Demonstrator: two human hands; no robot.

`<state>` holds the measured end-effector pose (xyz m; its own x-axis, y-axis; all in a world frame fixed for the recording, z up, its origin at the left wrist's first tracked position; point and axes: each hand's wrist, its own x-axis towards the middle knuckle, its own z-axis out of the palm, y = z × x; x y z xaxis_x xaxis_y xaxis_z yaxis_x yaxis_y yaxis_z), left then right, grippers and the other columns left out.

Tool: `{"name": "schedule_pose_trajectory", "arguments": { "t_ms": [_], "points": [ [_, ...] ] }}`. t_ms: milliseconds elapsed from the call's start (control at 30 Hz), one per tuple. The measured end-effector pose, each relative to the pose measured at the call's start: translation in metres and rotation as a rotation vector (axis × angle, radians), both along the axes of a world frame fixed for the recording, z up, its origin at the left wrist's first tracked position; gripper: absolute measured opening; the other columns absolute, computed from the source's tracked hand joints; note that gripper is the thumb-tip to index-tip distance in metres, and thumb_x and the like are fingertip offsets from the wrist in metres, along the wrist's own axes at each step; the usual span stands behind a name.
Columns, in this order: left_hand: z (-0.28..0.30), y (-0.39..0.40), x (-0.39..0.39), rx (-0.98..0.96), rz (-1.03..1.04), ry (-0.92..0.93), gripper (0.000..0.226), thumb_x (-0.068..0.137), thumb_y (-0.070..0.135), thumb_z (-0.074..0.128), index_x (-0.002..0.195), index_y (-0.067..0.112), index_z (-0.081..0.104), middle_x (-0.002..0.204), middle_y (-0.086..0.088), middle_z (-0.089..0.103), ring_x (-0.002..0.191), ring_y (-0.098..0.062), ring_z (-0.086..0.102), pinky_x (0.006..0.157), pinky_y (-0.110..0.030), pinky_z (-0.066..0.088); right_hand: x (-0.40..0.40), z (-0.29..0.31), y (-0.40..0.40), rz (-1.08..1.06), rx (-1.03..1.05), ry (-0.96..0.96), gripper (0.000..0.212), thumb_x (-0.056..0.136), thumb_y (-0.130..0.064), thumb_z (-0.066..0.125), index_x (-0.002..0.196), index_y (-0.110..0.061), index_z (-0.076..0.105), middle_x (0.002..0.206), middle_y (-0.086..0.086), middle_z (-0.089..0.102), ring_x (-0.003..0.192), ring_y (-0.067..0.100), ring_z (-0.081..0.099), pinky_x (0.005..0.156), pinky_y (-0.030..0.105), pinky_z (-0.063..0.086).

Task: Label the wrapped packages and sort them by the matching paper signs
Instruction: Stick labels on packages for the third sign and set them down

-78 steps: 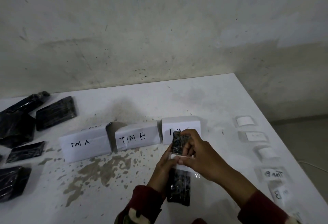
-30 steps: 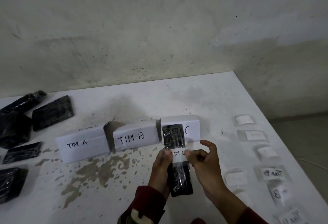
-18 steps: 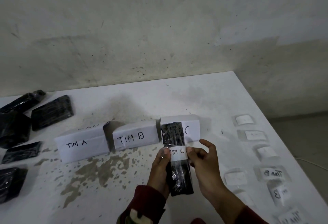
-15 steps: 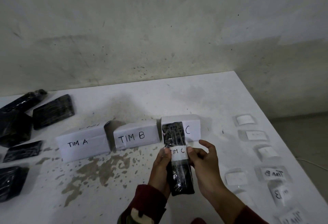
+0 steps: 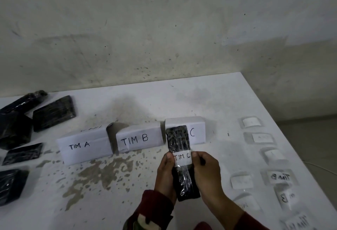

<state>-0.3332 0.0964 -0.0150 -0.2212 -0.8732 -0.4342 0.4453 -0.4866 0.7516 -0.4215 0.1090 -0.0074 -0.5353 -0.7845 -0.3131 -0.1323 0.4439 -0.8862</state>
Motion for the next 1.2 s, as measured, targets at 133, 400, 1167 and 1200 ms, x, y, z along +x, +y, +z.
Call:
{"name": "schedule_pose_trajectory", "arguments": {
  "t_ms": [133,400,1167,1200],
  "points": [
    [0.0,-0.002,0.001,-0.026,0.004,-0.041,0.034,0.097,0.024,0.032,0.107,0.006,0.059,0.096,-0.017,0.071,0.086,-0.027,0.069,0.067,-0.03,0.057,0.0,0.0,0.0,0.084,0.042,0.003,0.035,0.098,-0.022,0.037,0.091,-0.005,0.067,0.09,0.012,0.067,0.085,0.025,0.062,0.074,0.03,0.045],
    [0.0,-0.004,0.003,-0.011,-0.023,-0.054,0.034,0.097,0.025,0.033,0.106,0.007,0.06,0.093,-0.016,0.071,0.08,-0.027,0.069,0.063,-0.031,0.057,-0.001,0.007,0.002,-0.064,-0.134,-0.027,0.01,0.093,-0.027,0.047,0.092,-0.025,0.057,0.102,0.0,0.059,0.084,0.001,0.055,0.071,0.018,0.043],
    [-0.008,-0.016,0.014,0.159,-0.217,-0.087,0.042,0.096,0.038,0.036,0.094,0.01,0.067,0.071,-0.006,0.073,0.06,-0.015,0.069,0.049,-0.02,0.05,-0.012,0.004,-0.004,0.056,-0.065,-0.557,0.035,0.094,-0.028,0.045,0.089,0.002,0.064,0.088,0.016,0.073,0.083,0.027,0.07,0.069,0.028,0.056],
    [-0.008,-0.016,0.013,0.154,-0.211,-0.098,0.042,0.096,0.038,0.036,0.094,0.011,0.068,0.073,-0.007,0.074,0.062,-0.016,0.069,0.05,-0.02,0.051,-0.012,0.003,-0.005,0.052,-0.049,-0.617,0.035,0.094,-0.028,0.044,0.092,0.001,0.065,0.088,0.013,0.074,0.082,0.023,0.071,0.068,0.026,0.056]
  ]
}}
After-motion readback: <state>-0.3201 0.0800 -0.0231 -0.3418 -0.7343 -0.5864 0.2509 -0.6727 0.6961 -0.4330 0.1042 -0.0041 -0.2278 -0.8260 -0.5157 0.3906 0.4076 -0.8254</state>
